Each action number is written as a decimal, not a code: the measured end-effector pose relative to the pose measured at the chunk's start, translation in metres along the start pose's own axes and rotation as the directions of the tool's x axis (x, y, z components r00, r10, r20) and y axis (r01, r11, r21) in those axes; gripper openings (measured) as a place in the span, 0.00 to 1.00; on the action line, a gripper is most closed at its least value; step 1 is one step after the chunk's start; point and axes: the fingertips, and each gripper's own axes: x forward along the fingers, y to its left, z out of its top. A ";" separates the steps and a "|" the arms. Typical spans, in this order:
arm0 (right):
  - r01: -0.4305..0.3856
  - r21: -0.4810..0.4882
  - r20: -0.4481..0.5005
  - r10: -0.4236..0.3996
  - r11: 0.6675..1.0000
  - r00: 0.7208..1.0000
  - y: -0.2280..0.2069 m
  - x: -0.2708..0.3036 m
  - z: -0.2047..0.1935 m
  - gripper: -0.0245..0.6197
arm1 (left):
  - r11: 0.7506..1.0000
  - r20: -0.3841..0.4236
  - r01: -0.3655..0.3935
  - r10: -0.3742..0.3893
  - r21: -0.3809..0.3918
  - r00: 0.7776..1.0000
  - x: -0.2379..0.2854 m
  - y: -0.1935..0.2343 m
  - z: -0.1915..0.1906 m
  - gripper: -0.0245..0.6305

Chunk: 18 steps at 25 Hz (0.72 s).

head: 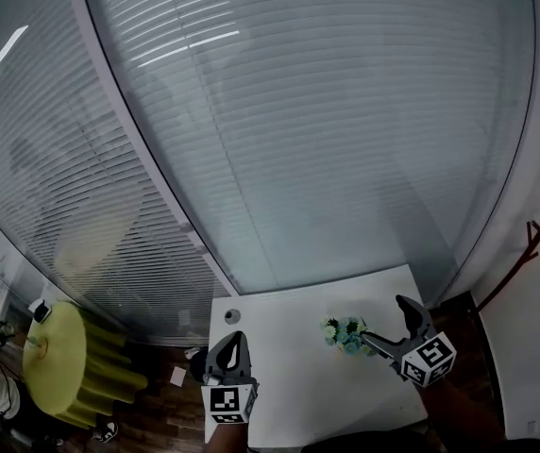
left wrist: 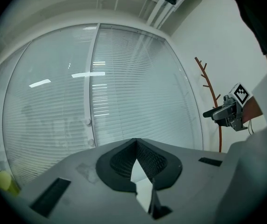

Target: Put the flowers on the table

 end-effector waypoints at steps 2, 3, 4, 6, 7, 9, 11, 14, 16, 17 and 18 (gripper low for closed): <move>-0.008 0.000 0.005 0.008 1.000 1.000 0.003 -0.001 -0.001 0.80 | 1.000 -0.002 -0.005 0.005 -0.006 1.000 -0.002 0.002 -0.001 0.04; -0.005 0.007 0.011 0.005 1.000 1.000 0.003 -0.003 -0.004 0.77 | 1.000 -0.001 -0.006 0.006 -0.005 1.000 -0.003 0.001 -0.002 0.04; 0.011 0.010 0.019 -0.011 1.000 1.000 0.002 -0.006 -0.006 0.70 | 1.000 0.002 -0.005 0.005 -0.004 1.000 -0.005 0.001 -0.003 0.04; 0.060 0.000 0.033 -0.060 0.998 0.998 -0.003 -0.012 -0.010 0.23 | 1.000 0.007 -0.002 0.002 -0.007 1.000 -0.007 -0.002 -0.003 0.04; 0.071 -0.003 0.034 -0.071 0.997 0.997 -0.004 -0.015 -0.013 0.16 | 1.000 0.008 0.001 0.000 -0.011 1.000 -0.008 -0.004 -0.003 0.04; 0.074 -0.003 0.028 -0.074 0.997 0.997 -0.004 -0.019 -0.018 0.15 | 1.000 0.010 0.009 -0.009 -0.016 1.000 -0.010 -0.008 -0.003 0.04; 0.078 -0.004 0.020 -0.078 0.997 0.997 -0.005 -0.021 -0.022 0.14 | 1.000 0.009 0.015 -0.015 -0.013 1.000 -0.011 -0.012 -0.004 0.04; 0.077 -0.025 0.008 -0.076 0.997 0.997 -0.005 -0.020 -0.028 0.13 | 1.000 0.001 0.012 -0.012 -0.020 1.000 -0.013 -0.011 -0.009 0.04; 0.072 -0.048 -0.005 -0.072 0.996 0.997 -0.003 -0.020 -0.030 0.13 | 0.999 -0.009 0.011 -0.011 -0.036 1.000 -0.015 -0.011 -0.014 0.04; 0.073 -0.055 -0.010 -0.074 0.996 0.997 -0.003 -0.021 -0.032 0.12 | 0.999 -0.017 0.012 -0.013 -0.040 1.000 -0.016 -0.013 -0.018 0.04; 0.077 -0.058 -0.013 -0.078 0.995 0.997 -0.004 -0.021 -0.033 0.10 | 0.999 -0.023 0.013 -0.014 -0.043 1.000 -0.017 -0.014 -0.021 0.04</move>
